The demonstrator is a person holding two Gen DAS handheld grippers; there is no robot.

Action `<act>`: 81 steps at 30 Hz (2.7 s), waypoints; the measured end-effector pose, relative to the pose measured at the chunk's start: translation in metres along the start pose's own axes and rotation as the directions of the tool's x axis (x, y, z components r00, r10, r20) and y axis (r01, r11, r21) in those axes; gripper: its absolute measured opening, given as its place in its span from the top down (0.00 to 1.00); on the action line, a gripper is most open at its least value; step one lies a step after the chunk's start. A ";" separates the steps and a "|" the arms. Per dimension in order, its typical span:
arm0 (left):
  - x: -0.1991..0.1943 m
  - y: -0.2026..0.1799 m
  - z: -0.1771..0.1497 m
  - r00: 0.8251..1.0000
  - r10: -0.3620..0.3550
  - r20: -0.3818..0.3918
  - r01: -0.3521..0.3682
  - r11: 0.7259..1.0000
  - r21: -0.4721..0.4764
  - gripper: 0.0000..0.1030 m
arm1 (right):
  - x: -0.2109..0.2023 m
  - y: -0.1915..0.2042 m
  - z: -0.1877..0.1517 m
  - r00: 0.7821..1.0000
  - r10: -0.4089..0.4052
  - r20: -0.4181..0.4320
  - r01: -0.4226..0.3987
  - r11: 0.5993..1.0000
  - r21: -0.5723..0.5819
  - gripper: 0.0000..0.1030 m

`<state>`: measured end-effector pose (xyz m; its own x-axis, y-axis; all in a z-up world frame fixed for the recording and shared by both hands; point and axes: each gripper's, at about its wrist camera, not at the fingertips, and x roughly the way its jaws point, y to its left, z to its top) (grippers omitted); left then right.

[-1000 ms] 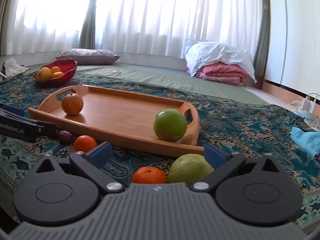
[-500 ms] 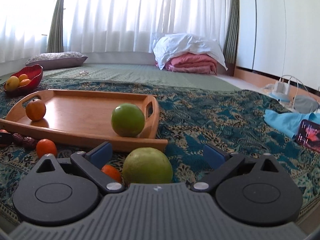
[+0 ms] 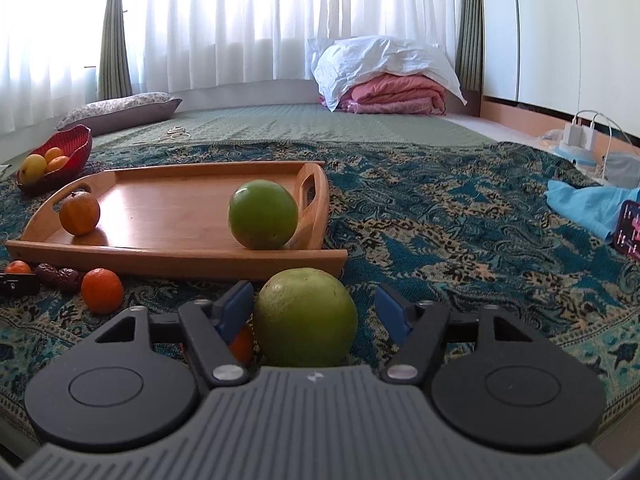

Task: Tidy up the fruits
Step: 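Grasp the pale green pomelo with the right gripper while the left gripper grasps a tangerine, then carry the tangerine with the left gripper while the right gripper carries the pale green pomelo onto the tray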

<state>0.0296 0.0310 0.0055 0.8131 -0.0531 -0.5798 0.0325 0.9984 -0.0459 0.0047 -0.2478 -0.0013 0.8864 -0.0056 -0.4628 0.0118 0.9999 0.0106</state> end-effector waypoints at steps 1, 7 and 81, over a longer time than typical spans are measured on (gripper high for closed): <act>0.001 0.000 0.000 1.000 0.001 0.000 -0.001 1.000 -0.002 0.59 | 0.001 -0.001 0.000 1.000 0.005 -0.009 -0.005 1.000 0.010 0.27; 0.005 0.000 0.000 1.000 0.011 -0.005 -0.011 1.000 -0.007 0.58 | 0.006 -0.012 0.000 0.998 0.046 -0.047 -0.042 0.995 0.094 0.27; 0.136 0.003 0.162 0.988 -0.064 -0.139 0.052 0.995 -0.090 0.68 | 0.145 0.015 0.135 0.968 0.163 -0.193 -0.139 0.982 0.131 0.42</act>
<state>0.2344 0.0297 0.0582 0.7207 -0.1187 -0.6830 0.0221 0.9887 -0.1484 0.1959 -0.2356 0.0514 0.7706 0.1601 -0.6168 -0.0509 0.9803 0.1909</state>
